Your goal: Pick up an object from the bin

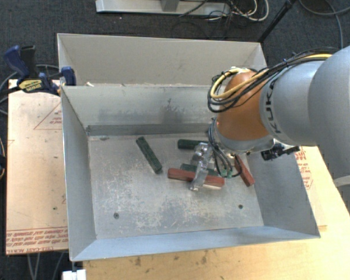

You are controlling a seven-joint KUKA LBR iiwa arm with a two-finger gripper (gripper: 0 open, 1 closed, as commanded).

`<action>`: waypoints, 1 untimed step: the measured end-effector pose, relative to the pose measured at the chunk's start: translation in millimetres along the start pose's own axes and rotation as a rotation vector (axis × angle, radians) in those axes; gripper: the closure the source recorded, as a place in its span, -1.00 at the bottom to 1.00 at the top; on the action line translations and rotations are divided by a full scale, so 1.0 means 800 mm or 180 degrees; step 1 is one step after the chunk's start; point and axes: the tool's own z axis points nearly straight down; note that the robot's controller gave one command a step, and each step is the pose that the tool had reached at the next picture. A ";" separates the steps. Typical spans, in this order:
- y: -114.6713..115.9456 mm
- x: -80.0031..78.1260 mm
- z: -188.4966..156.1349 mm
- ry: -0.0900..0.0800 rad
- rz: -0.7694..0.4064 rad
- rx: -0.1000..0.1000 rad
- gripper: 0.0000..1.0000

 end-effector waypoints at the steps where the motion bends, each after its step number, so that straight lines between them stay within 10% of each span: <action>1: -0.012 0.002 -0.177 -0.0027 -0.0353 -0.0001 1.00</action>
Offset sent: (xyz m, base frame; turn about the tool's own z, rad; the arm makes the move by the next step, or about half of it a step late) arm -0.0063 -0.0091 0.1367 -0.1119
